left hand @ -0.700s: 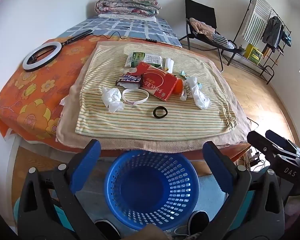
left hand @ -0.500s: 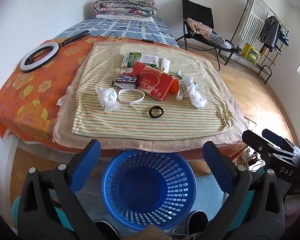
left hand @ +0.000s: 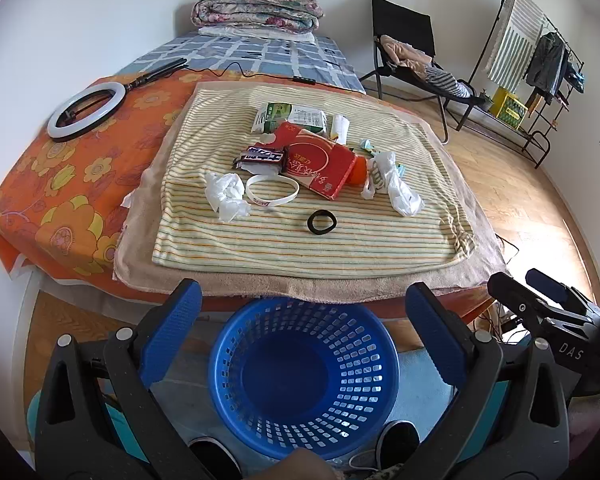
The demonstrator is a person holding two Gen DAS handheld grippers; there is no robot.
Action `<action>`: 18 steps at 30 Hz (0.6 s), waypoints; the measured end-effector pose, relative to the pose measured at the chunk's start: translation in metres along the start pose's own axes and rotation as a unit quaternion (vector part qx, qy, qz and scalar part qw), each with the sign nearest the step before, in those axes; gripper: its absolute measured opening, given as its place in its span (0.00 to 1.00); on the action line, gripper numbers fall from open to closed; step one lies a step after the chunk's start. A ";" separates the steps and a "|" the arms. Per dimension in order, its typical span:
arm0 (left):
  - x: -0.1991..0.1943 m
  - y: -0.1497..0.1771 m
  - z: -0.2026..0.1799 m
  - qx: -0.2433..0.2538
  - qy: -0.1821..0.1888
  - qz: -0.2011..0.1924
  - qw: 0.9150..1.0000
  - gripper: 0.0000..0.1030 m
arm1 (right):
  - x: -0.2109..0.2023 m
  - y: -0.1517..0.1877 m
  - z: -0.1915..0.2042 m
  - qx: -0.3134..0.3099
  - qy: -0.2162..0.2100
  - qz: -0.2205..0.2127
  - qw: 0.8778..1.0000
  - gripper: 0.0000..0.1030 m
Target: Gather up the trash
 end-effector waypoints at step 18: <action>-0.004 -0.004 0.003 0.006 -0.005 -0.004 1.000 1.00 | 0.000 0.001 0.003 -0.005 -0.007 -0.003 1.000 1.00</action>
Point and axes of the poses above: each gripper's, at about its wrist camera, not at the fingertips, and x roughly the way its jaws point, z to its left, y to its underside, the point moved 2 cm from there along x, roughly the way its jaws point, and after that the axes turned 10 degrees about y, right-handed, at the moved point
